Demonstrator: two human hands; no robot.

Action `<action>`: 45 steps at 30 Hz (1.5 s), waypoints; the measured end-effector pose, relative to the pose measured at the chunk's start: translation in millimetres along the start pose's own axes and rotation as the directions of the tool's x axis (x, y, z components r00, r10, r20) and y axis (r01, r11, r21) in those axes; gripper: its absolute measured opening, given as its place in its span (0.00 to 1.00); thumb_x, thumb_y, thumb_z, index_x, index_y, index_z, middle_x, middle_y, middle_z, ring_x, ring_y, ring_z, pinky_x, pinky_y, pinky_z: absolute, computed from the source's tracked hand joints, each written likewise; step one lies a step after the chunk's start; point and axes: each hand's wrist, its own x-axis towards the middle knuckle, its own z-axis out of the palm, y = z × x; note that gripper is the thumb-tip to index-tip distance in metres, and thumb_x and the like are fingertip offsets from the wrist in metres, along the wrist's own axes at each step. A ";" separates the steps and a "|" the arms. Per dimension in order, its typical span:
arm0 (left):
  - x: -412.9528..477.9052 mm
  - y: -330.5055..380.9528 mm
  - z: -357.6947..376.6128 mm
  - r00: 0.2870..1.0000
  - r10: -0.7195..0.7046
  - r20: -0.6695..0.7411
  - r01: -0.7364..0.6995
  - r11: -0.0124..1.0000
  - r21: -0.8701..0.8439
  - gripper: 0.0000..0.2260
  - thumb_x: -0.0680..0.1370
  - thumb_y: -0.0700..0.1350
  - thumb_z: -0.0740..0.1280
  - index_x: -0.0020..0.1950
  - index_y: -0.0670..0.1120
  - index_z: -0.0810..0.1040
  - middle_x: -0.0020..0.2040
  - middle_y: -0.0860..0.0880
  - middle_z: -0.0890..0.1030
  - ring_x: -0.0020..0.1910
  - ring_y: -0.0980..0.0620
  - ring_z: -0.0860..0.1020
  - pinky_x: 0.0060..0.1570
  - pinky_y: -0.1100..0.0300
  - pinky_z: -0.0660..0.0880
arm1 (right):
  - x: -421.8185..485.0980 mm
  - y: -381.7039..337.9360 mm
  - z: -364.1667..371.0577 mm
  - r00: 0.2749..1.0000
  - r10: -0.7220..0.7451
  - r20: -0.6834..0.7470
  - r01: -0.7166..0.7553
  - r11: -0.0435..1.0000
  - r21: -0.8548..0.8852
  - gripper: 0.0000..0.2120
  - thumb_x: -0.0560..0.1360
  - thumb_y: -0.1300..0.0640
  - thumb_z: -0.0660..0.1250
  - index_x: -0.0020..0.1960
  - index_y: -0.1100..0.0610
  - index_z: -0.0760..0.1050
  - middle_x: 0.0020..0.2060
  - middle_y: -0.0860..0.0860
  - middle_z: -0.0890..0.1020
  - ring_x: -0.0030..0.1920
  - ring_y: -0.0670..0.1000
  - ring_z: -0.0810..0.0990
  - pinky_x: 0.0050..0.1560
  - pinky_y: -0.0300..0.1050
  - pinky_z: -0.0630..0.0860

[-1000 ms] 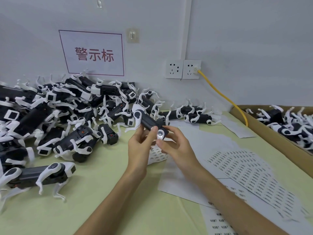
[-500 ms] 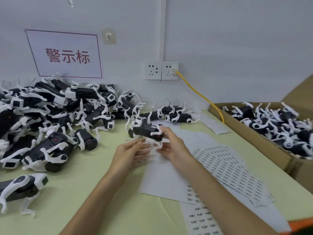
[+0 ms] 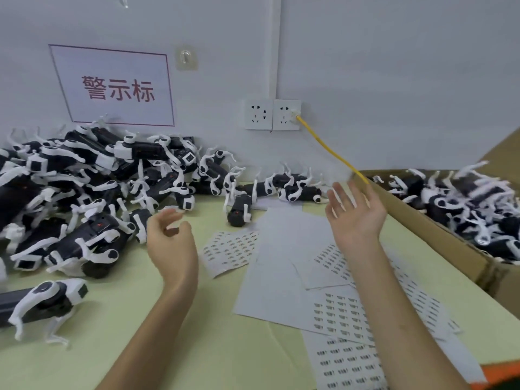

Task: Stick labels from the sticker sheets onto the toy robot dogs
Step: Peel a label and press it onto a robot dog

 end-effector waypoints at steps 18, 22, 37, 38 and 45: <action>40.4 -23.9 -22.9 0.990 0.058 0.128 -0.131 0.718 0.683 0.15 0.81 0.38 0.66 0.68 0.41 0.76 0.70 0.39 0.67 0.58 0.36 0.76 0.60 0.46 0.72 | -13.9 26.6 14.5 0.988 0.112 0.107 -0.072 0.945 -0.319 0.13 0.78 0.51 0.64 0.51 0.58 0.84 0.36 0.51 0.80 0.32 0.50 0.73 0.37 0.42 0.66; 45.8 -26.4 -22.7 0.987 0.037 0.157 -0.130 0.759 0.638 0.14 0.83 0.34 0.59 0.63 0.40 0.82 0.66 0.36 0.75 0.58 0.37 0.77 0.61 0.49 0.72 | -12.9 27.5 14.4 0.988 0.112 0.104 -0.071 0.939 -0.336 0.13 0.78 0.51 0.64 0.50 0.58 0.83 0.36 0.51 0.80 0.32 0.50 0.73 0.37 0.42 0.66; 4.5 -17.3 0.6 0.616 0.447 0.648 -0.722 0.650 0.237 0.13 0.80 0.27 0.64 0.50 0.40 0.85 0.41 0.49 0.74 0.38 0.48 0.76 0.40 0.55 0.72 | -33.5 73.4 21.8 0.830 0.502 0.244 -0.167 0.640 -0.750 0.14 0.83 0.51 0.64 0.59 0.60 0.80 0.49 0.59 0.83 0.48 0.59 0.86 0.46 0.50 0.83; 0.8 -15.3 1.2 0.580 0.463 0.670 -0.743 0.639 0.201 0.12 0.79 0.28 0.64 0.50 0.40 0.85 0.41 0.49 0.73 0.38 0.48 0.76 0.40 0.55 0.72 | -34.4 75.4 21.7 0.816 0.531 0.228 -0.191 0.621 -0.760 0.17 0.83 0.48 0.64 0.62 0.60 0.79 0.51 0.60 0.83 0.49 0.60 0.86 0.47 0.51 0.83; -36.8 -7.5 7.9 0.244 0.473 0.847 -0.863 0.505 -0.034 0.15 0.74 0.34 0.59 0.49 0.40 0.85 0.42 0.45 0.76 0.42 0.50 0.74 0.40 0.55 0.74 | -41.6 77.9 21.5 0.680 0.703 0.206 -0.330 0.545 -0.771 0.30 0.78 0.32 0.60 0.60 0.58 0.78 0.41 0.58 0.81 0.37 0.57 0.82 0.41 0.50 0.82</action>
